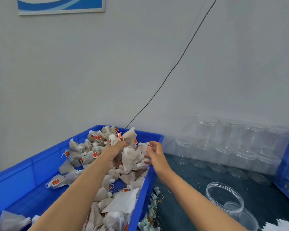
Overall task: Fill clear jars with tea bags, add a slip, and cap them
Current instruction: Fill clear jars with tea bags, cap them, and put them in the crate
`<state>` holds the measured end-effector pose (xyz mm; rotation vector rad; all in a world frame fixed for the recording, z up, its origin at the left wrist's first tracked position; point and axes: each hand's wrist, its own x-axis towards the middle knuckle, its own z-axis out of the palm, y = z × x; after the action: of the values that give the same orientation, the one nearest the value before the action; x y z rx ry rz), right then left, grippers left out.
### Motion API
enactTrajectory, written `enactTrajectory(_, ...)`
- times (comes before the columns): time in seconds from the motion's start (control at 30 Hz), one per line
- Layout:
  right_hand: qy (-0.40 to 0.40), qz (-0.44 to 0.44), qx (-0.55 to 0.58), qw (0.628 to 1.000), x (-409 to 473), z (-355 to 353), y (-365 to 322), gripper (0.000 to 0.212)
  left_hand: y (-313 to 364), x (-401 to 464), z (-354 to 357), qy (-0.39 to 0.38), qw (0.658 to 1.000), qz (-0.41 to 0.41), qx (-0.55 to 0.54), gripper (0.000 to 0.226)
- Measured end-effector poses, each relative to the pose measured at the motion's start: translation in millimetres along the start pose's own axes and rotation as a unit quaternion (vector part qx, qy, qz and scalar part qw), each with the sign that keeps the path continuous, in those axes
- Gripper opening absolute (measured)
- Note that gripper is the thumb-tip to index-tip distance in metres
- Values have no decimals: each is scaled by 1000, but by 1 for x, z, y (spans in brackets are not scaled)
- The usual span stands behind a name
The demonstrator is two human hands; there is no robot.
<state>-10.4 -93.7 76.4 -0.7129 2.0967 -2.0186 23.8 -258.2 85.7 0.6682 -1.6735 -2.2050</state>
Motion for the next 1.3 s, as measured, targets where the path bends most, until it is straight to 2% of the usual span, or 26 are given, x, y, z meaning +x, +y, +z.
enactTrajectory(0.1,-82,20,-17,996,-7,-8,-20,39,13,-15,15,-23,999,30,-23,12)
enactTrajectory(0.3,-102,117,104,982,-20,-15,-51,56,21,-38,46,-65,997,41,-24,8)
enactTrajectory(0.5,-137,121,165,969,-36,-39,-61,66,18,-58,77,-100,992,51,-52,8)
enactTrajectory(0.57,-126,99,174,972,-44,-51,-61,63,16,-64,94,-68,994,58,-60,13)
enactTrajectory(0.63,-85,62,132,986,-51,-63,-58,67,13,-69,114,-35,995,78,-57,16)
enactTrajectory(0.7,-43,20,90,995,-59,-78,-56,68,9,-79,137,-18,993,95,-60,9)
enactTrajectory(0.8,5,-20,46,999,-70,-108,-56,66,3,-92,170,-10,990,94,-104,10)
enactTrajectory(0.9,20,-34,-1,999,-82,-139,-56,73,-8,-99,197,0,987,85,-134,11)
enactTrajectory(1.0,21,-28,-16,999,-94,-166,-54,78,-21,-101,217,-40,979,43,-193,12)
enactTrajectory(1.13,24,-12,-48,998,-103,-191,-45,68,-36,-102,229,-60,960,-45,-269,17)
enactTrajectory(1.2,8,0,-50,999,-104,-196,-39,51,-41,-100,231,-62,954,-64,-288,17)
enactTrajectory(1.3,1,-7,-75,997,-102,-198,-33,24,-43,-96,228,-45,956,-50,-286,18)
